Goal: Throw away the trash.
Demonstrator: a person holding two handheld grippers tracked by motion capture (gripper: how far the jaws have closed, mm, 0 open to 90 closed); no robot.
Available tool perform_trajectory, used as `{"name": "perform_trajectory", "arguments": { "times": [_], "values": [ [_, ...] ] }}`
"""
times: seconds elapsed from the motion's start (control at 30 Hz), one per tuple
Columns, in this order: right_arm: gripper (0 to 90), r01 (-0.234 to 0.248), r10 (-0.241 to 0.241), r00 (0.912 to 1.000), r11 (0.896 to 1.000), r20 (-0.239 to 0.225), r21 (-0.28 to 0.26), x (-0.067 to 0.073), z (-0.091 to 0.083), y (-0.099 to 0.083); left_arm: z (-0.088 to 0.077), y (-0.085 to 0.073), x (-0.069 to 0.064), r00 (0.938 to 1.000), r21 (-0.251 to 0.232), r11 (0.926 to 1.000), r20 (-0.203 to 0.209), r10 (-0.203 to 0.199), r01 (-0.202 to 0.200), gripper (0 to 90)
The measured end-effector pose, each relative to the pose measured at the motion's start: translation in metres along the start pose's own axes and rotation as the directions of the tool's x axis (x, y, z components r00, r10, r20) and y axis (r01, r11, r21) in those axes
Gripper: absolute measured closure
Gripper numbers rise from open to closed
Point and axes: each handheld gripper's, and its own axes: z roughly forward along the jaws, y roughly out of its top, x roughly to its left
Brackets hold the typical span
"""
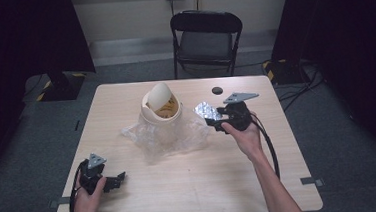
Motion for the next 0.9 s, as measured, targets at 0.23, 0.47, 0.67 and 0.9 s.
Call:
{"name": "perform_trajectory", "arguments": {
  "times": [0.23,0.47,0.67,0.9],
  "values": [
    [34.4,0.008,-0.008,0.9997,1.0,-0.023,-0.011,0.009,0.007,0.01,0.0,0.0,0.0,1.0,0.0,1.0,0.0,-0.002,0.002,0.0],
    [34.4,0.026,-0.027,0.9986,0.999,-0.046,-0.024,0.019,0.014,0.022,0.0,0.0,0.0,1.0,0.0,1.0,0.0,0.0,0.0,0.0],
    [34.4,0.057,-0.058,0.9952,0.998,-0.078,-0.011,0.031,0.027,0.035,0.0,0.0,0.0,1.0,0.0,1.0,0.0,0.0,0.0,0.0],
    [34.4,0.076,-0.075,0.9914,0.997,-0.108,0.005,0.042,0.041,0.044,0.0,0.0,0.0,1.0,0.0,1.0,0.0,-0.001,0.001,0.0]
  ]
}}
